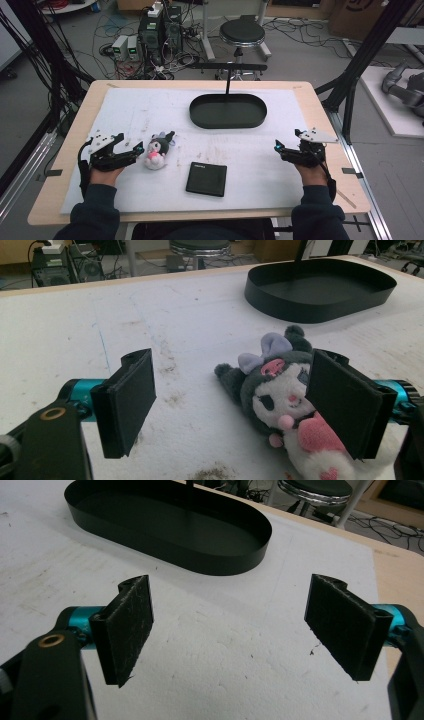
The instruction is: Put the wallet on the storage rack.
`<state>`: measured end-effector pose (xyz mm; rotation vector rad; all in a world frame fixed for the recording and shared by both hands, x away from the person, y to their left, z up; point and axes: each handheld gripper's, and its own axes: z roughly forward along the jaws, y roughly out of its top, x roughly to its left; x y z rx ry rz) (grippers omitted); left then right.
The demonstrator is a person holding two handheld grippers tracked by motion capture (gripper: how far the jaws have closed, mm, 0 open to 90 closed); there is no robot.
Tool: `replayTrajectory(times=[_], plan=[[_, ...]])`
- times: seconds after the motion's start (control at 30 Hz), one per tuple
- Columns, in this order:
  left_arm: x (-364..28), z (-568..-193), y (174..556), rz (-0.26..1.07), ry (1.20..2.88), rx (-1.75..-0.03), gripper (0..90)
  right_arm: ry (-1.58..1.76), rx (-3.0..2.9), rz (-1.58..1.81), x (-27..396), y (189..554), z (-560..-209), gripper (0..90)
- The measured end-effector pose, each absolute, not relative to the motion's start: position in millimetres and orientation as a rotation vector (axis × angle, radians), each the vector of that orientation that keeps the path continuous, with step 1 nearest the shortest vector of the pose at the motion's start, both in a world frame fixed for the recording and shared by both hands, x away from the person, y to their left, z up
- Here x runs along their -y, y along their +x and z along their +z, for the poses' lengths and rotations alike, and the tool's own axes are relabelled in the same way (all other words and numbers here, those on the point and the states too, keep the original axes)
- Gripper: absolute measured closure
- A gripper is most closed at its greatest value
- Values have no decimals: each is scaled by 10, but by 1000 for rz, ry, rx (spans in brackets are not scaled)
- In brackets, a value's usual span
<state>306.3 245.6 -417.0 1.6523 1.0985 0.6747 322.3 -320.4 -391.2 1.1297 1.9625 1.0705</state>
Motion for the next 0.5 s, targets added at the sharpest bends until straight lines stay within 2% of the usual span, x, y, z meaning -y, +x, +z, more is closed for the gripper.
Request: replayTrajectory(times=[0.37, 0.5], plan=[[-2409, -4181, 3099, 678, 1654, -1106, 202, 1074, -2022, 1118, 3161, 3212, -3937, 199], [-2383, -4193, 3093, 666, 1665, -1099, 208, 1054, -2119, 1264, 3023, 3189, -3946, 199]])
